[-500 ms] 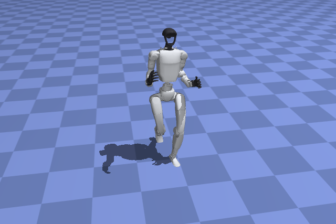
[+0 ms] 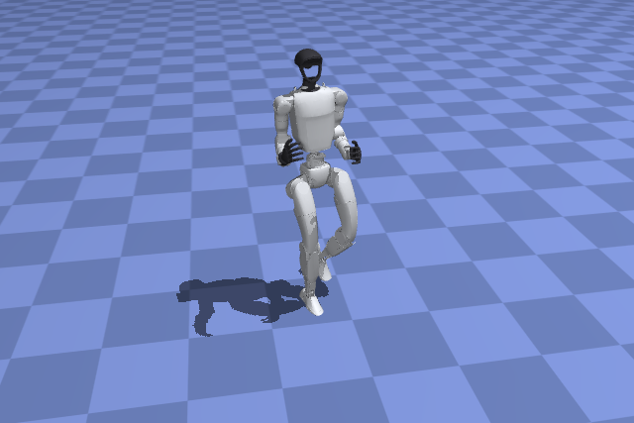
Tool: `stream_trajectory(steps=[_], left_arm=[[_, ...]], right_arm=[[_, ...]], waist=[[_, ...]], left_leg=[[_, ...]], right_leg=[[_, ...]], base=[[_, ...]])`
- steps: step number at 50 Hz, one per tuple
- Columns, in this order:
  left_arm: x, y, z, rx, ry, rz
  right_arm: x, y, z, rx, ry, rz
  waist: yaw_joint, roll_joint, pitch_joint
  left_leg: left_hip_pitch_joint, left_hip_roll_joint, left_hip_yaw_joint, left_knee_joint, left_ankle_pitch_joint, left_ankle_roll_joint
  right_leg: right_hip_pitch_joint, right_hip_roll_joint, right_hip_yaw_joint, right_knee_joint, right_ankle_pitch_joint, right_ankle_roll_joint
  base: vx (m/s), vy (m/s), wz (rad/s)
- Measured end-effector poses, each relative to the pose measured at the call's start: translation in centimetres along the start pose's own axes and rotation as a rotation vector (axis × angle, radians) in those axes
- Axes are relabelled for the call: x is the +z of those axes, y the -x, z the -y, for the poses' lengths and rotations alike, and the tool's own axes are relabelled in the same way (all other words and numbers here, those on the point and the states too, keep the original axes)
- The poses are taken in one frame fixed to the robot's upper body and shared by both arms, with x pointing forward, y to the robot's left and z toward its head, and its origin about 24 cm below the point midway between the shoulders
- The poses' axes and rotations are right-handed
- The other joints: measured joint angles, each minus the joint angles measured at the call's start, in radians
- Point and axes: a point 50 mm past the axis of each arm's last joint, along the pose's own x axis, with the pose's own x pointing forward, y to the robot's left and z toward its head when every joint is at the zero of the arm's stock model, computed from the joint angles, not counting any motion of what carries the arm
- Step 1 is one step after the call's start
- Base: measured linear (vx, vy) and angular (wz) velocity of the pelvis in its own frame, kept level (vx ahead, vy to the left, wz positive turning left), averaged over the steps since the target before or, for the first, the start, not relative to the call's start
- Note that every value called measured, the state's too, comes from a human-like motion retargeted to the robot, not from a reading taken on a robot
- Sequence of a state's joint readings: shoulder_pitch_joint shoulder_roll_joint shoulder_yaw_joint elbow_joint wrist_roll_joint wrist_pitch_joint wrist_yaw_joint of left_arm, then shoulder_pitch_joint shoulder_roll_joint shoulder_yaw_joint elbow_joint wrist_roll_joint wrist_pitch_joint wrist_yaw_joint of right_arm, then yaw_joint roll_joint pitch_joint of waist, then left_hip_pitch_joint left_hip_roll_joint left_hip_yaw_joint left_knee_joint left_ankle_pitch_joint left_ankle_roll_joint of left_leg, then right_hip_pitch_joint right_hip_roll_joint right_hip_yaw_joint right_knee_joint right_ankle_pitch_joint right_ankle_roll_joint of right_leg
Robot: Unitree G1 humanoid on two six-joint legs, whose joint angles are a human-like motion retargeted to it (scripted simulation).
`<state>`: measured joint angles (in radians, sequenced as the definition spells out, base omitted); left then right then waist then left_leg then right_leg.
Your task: Walk run
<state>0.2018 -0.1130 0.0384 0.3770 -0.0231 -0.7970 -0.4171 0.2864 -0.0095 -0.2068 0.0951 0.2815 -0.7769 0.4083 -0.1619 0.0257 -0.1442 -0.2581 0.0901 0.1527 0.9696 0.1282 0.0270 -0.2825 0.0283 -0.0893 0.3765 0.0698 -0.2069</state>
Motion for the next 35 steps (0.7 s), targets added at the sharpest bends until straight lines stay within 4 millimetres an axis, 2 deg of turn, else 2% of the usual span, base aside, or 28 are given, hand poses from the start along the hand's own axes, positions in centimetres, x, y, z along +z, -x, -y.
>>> stream_trajectory(steps=[3, 5, 8, 10, 12, 15, 16, 17, 18, 20, 21, 22, 23, 25, 27, 30, 32, 35], left_arm=[[-1.8, 3.7, 0.7, 0.056, 0.027, -0.145], [-2.3, 5.7, 0.5, 0.092, -0.011, -0.218], [-2.4, 7.6, 0.0, 0.114, -0.071, -0.285], [-2.3, 8.2, -0.2, 0.107, -0.101, -0.303], [-2.1, 8.2, -0.7, 0.074, -0.137, -0.307], [-2.0, 6.9, -1.0, 0.017, -0.177, -0.278], [-2.1, 6.3, -0.9, -0.002, -0.181, -0.267], [-2.1, 5.8, -0.8, -0.025, -0.183, -0.258], [-2.3, 5.2, -0.6, -0.056, -0.183, -0.253], [-2.6, 4.0, 0.1, -0.104, -0.165, -0.238], [-2.8, 3.4, 0.2, -0.111, -0.149, -0.233], [-3.0, 2.7, 0.3, -0.125, -0.133, -0.228], [-3.2, 2.0, 0.5, -0.154, -0.117, -0.225], [-3.5, 1.0, 1.8, -0.259, -0.075, -0.224], [-3.7, 0.4, 3.2, -0.368, -0.043, -0.219], [-3.5, 0.4, 4.1, -0.538, -0.088, -0.205], [-3.2, 0.4, 4.5, -0.630, -0.145, -0.182], [-2.7, 0.5, 4.6, -0.702, -0.208, -0.147]], right_arm=[[-0.5, -0.8, -1.0, 0.048, -0.037, -0.001], [-0.7, -1.7, -1.8, 0.095, -0.073, 0.010], [-0.5, -2.9, -2.8, 0.179, -0.102, 0.042], [-0.2, -3.6, -3.4, 0.233, -0.112, 0.068], [0.2, -4.6, -4.0, 0.288, -0.120, 0.106], [0.4, -5.2, -4.2, 0.301, -0.128, 0.138], [0.3, -5.1, -4.2, 0.292, -0.133, 0.138], [0.2, -5.0, -4.2, 0.277, -0.138, 0.137], [0.0, -4.7, -4.2, 0.251, -0.145, 0.134], [-0.5, -4.1, -4.5, 0.205, -0.162, 0.126], [-0.7, -3.9, -4.9, 0.202, -0.173, 0.118], [-0.9, -3.8, -5.3, 0.203, -0.182, 0.114], [-0.9, -3.9, -5.8, 0.213, -0.187, 0.119], [-0.7, -4.0, -5.8, 0.212, -0.174, 0.129], [-0.8, -4.0, -5.0, 0.227, -0.146, 0.118], [-0.6, -3.4, -4.7, 0.250, -0.145, 0.106], [-0.5, -2.9, -4.9, 0.256, -0.151, 0.101], [-0.3, -2.5, -5.1, 0.244, -0.166, 0.098]], waist=[[0.095, -0.034, 0.007], [0.156, -0.041, 0.016], [0.225, -0.031, 0.036], [0.269, -0.030, 0.046], [0.291, -0.019, 0.039], [0.265, 0.001, 0.007], [0.274, -0.030, -0.007], [0.283, -0.060, -0.022], [0.292, -0.085, -0.041], [0.316, -0.121, -0.055], [0.302, -0.122, -0.046], [0.295, -0.117, -0.042], [0.299, -0.101, -0.045], [0.269, -0.023, -0.069], [0.248, 0.024, -0.073], [0.205, 0.059, -0.076], [0.175, 0.062, -0.075], [0.157, 0.041, -0.068]], left_leg=[[-0.097, -0.102, 0.022, -0.235, -0.062, 0.027], [-0.121, -0.157, 0.005, -0.457, -0.043, 0.036], [-0.130, -0.185, 0.028, -0.726, 0.021, 0.070], [-0.139, -0.191, 0.093, -0.830, 0.041, 0.050], [-0.135, -0.186, 0.239, -0.901, -0.013, 0.022], [-0.104, -0.207, 0.339, -0.919, -0.071, 0.115], [-0.078, -0.196, 0.411, -0.897, -0.100, 0.187], [-0.051, -0.185, 0.469, -0.878, -0.140, 0.235], [-0.021, -0.175, 0.497, -0.865, -0.203, 0.235], [-0.113, -0.192, 0.244, -0.749, -0.265, 0.235], [-0.151, -0.215, 0.137, -0.688, -0.273, 0.235], [-0.171, -0.212, 0.092, -0.641, -0.282, 0.235], [-0.155, -0.156, 0.171, -0.621, -0.292, 0.235], [-0.089, -0.108, 0.142, -0.654, -0.313, 0.235], [-0.067, -0.126, 0.049, -0.691, -0.290, 0.235], [-0.030, -0.148, -0.012, -0.750, -0.248, 0.235], [-0.003, -0.169, -0.043, -0.781, -0.235, 0.234], [0.016, -0.227, -0.145, -0.791, -0.235, 0.235]], right_leg=[[0.109, -0.022, -0.048, -0.145, 0.111, 0.046], [0.177, -0.011, -0.079, -0.221, 0.172, 0.081], [0.260, 0.027, -0.097, -0.269, 0.205, 0.105], [0.305, 0.045, -0.095, -0.280, 0.197, 0.099], [0.352, 0.078, -0.122, -0.276, 0.171, 0.071], [0.387, 0.141, -0.141, -0.236, 0.182, 0.065], [0.401, 0.131, -0.138, -0.223, 0.218, 0.085], [0.414, 0.119, -0.153, -0.202, 0.258, 0.116], [0.424, 0.102, -0.206, -0.165, 0.309, 0.168], [0.374, 0.091, -0.259, -0.012, 0.452, 0.307], [0.313, 0.109, -0.187, 0.138, 0.453, 0.400], [0.257, 0.145, -0.113, 0.258, 0.454, 0.463], [0.214, 0.218, -0.034, 0.316, 0.454, 0.466], [0.148, 0.330, 0.050, 0.329, 0.402, 0.465], [0.091, 0.264, 0.015, 0.357, 0.306, 0.378], [0.041, 0.062, -0.074, 0.323, 0.180, 0.263], [0.021, 0.011, -0.030, 0.219, 0.113, 0.255], [0.007, 0.008, 0.174, 0.025, 0.047, 0.290]], base=[[0.67, -0.27, -0.93], [0.58, -0.28, -1.13], [0.85, -0.23, -0.91], [0.69, -0.13, -0.83], [0.80, -0.13, -0.12], [0.91, -0.25, 0.77], [0.95, -0.62, 0.24], [1.22, -0.90, -0.29], [1.19, -0.77, -0.24], [0.76, -0.29, 0.11], [0.45, 0.07, 0.68], [0.59, -0.08, 0.77], [0.73, -0.17, 0.93], [0.68, 0.06, 1.65], [0.46, 0.23, 1.80], [0.44, 0.09, 1.86], [0.39, -0.04, 2.10], [0.32, -0.16, 2.11]])
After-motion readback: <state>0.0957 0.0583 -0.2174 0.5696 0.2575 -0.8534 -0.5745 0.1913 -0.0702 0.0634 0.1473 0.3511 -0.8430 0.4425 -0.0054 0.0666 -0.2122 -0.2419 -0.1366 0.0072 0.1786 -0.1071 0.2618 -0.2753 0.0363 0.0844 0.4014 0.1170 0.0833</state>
